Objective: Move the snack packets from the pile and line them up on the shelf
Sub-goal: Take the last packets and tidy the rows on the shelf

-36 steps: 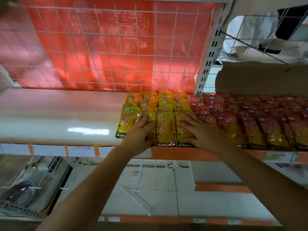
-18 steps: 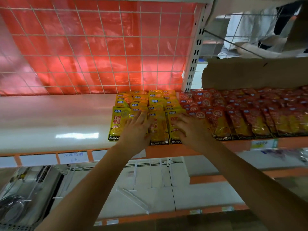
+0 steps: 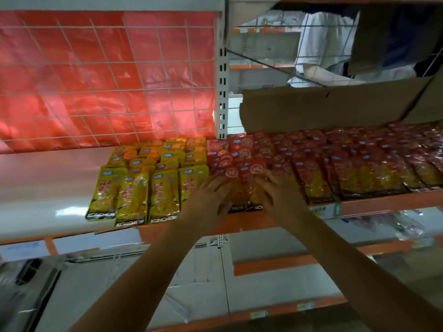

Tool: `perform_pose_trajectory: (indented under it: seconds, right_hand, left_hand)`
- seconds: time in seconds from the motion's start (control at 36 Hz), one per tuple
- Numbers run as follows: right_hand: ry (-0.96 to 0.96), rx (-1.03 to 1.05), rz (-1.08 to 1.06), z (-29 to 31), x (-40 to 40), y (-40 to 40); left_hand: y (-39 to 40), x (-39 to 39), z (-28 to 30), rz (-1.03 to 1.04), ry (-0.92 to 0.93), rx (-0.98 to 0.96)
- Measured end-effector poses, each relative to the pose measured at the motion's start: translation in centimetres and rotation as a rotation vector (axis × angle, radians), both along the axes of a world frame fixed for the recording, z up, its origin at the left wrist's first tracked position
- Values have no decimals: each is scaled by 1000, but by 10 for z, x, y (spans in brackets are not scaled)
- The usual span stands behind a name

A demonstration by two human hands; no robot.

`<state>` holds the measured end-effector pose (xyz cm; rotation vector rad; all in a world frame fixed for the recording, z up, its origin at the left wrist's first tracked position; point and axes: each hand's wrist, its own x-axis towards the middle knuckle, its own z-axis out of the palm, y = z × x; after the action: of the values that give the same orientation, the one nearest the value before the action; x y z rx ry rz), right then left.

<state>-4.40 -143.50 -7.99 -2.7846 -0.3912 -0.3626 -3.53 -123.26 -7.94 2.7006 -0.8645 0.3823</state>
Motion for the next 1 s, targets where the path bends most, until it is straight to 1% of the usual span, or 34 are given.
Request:
perform_pose_trajectory:
  seconds: [0.06, 0.11, 0.19, 0.25, 0.31, 0.39, 0.44, 0.56, 0.61, 0.72, 0.86, 0.92, 1.0]
  right_hand:
    - [14, -59, 42, -8, 4, -14]
    - [20, -122, 110, -18, 10, -27]
    - [7, -146, 188, -32, 17, -43]
    - [-13, -139, 216, -35, 19, -50]
    - [-7, -109, 247, -32, 19, -52]
    - [36, 22, 296, -19, 16, -53]
    - [11, 122, 285, -6, 22, -55]
    - [-23, 150, 235, 17, 68, -50]
    - [33, 109, 215, 20, 94, -41]
    - [172, -53, 184, 18, 132, -22]
    - [394, -35, 96, 14, 151, -10]
    - [383, -12, 83, 15, 148, -9]
    - [296, 115, 118, 20, 130, -16]
  left_hand:
    - [-20, 2, -6, 24, -30, 43]
    - [-38, 2, -15, 50, -6, 50]
    - [-60, 0, -27, 100, -2, 116]
    - [-69, -1, -28, 136, -7, 138]
    - [-73, -3, -27, 151, -16, 120]
    - [-75, -5, -25, 172, 5, 95]
    - [-76, -2, -22, 182, 36, 91]
    - [-85, 7, -11, 175, 72, 67]
    - [-93, 11, -6, 161, 57, 64]
    - [-102, 19, -10, 166, 45, 82]
    - [-99, 22, -18, 169, 74, 53]
    - [-97, 24, -18, 157, 73, 44]
    - [-97, 26, -13, 135, 82, 19]
